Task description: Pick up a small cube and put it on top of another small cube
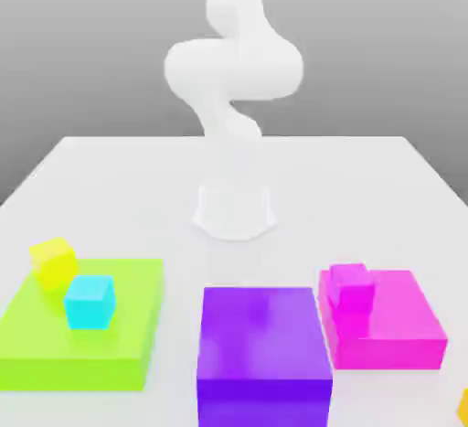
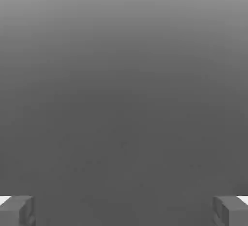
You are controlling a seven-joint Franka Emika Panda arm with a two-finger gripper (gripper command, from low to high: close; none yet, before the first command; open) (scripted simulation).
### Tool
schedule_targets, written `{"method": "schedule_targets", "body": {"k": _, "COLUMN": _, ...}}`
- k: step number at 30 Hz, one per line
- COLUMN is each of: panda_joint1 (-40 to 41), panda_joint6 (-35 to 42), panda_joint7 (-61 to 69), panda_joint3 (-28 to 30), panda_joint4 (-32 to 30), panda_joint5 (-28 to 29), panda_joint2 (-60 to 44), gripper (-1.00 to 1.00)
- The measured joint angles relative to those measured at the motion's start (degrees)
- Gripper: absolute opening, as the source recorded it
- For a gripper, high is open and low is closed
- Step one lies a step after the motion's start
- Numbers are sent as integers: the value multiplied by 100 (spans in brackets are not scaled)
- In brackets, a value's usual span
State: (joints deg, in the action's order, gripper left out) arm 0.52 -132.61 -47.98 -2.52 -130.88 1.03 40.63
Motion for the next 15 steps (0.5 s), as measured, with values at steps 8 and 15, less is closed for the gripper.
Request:
{"method": "schedule_targets", "body": {"k": 8, "panda_joint1": 138, "panda_joint6": -275, "panda_joint7": -782, "panda_joint3": -836, "panda_joint4": 291, "panda_joint5": 458, "panda_joint2": -1680, "gripper": 0}}
{"method": "schedule_targets", "body": {"k": 15, "panda_joint1": 92, "panda_joint6": -492, "panda_joint7": -1580, "panda_joint3": -1428, "panda_joint4": 547, "panda_joint5": 1027, "panda_joint2": -3141, "gripper": 0}}
